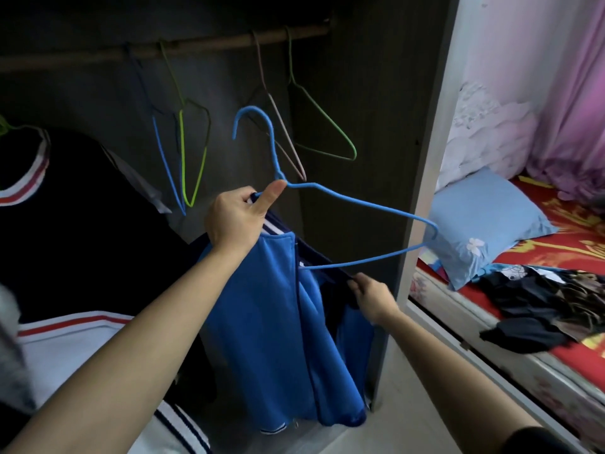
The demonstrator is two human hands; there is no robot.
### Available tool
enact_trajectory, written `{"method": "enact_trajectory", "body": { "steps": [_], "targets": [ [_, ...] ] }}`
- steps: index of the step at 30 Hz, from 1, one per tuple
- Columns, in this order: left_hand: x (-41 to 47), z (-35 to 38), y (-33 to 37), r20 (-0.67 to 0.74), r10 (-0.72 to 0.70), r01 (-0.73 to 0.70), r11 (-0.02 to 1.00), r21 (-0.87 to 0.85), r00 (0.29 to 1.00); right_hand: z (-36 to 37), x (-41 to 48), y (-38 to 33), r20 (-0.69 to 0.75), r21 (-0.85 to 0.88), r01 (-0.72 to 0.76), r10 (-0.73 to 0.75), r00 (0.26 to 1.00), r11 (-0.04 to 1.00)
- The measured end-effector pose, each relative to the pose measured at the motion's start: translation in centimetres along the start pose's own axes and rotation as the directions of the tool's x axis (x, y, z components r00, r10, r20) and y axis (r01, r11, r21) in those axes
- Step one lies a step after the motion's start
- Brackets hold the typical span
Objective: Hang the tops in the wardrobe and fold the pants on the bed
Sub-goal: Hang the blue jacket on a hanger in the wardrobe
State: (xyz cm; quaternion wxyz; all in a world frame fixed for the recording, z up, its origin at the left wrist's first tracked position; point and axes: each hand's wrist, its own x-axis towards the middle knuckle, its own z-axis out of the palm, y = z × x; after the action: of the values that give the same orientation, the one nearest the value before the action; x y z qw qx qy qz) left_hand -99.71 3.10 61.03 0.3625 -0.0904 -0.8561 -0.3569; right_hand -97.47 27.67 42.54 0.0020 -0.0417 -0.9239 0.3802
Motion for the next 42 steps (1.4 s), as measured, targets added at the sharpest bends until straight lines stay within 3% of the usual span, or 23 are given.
{"method": "enact_trajectory", "body": {
  "steps": [5,12,19,27,31,34,37,39,40,42],
  "targets": [
    [-1.1,-0.7,-4.4,0.051,0.149,-0.156,0.964,0.214,0.988,-5.8,0.5,1.4,-0.095,-0.096,0.001,-0.010,0.995,0.995],
    [-2.1,-0.4,-7.6,0.156,0.239,-0.281,0.890,0.359,0.958,-11.7,1.7,-1.7,-0.153,-0.048,0.106,-0.112,0.982,0.993],
    [-3.4,1.5,-6.4,0.133,0.180,-0.214,0.928,0.307,0.975,-13.2,2.6,-6.8,-0.319,-0.090,0.191,-0.210,0.924,0.977],
    [-6.3,5.5,-5.2,0.274,0.078,-0.134,0.973,0.190,0.959,-15.1,0.8,-11.1,-0.374,-0.357,0.329,-0.457,0.807,0.874],
    [-5.4,6.4,-4.7,0.227,-0.136,0.143,0.990,-0.017,0.964,-14.6,0.5,-11.0,-0.322,-0.388,0.229,-0.364,0.874,0.893],
    [-4.5,6.4,-4.6,0.141,-0.232,0.238,0.971,-0.029,0.962,-14.1,0.6,-10.2,-0.262,-0.407,0.159,-0.281,0.923,0.900],
    [-4.3,6.4,-4.1,0.121,-0.233,0.241,0.969,-0.051,0.965,-13.2,0.8,-9.4,-0.222,-0.217,0.095,-0.144,0.964,0.972],
    [-4.4,6.4,-3.8,0.181,-0.181,0.197,0.977,-0.077,0.967,-13.0,1.3,-9.6,-0.229,0.144,0.042,-0.008,0.973,0.989],
    [-4.4,6.3,-3.7,0.209,-0.154,0.175,0.981,-0.085,0.966,-13.0,1.4,-9.9,-0.221,0.358,0.014,0.070,0.973,0.934],
    [-4.3,6.0,-4.0,0.245,-0.122,0.152,0.982,-0.108,0.962,-13.4,1.7,-10.6,-0.172,0.683,0.014,0.143,0.975,0.730]
  ]
}}
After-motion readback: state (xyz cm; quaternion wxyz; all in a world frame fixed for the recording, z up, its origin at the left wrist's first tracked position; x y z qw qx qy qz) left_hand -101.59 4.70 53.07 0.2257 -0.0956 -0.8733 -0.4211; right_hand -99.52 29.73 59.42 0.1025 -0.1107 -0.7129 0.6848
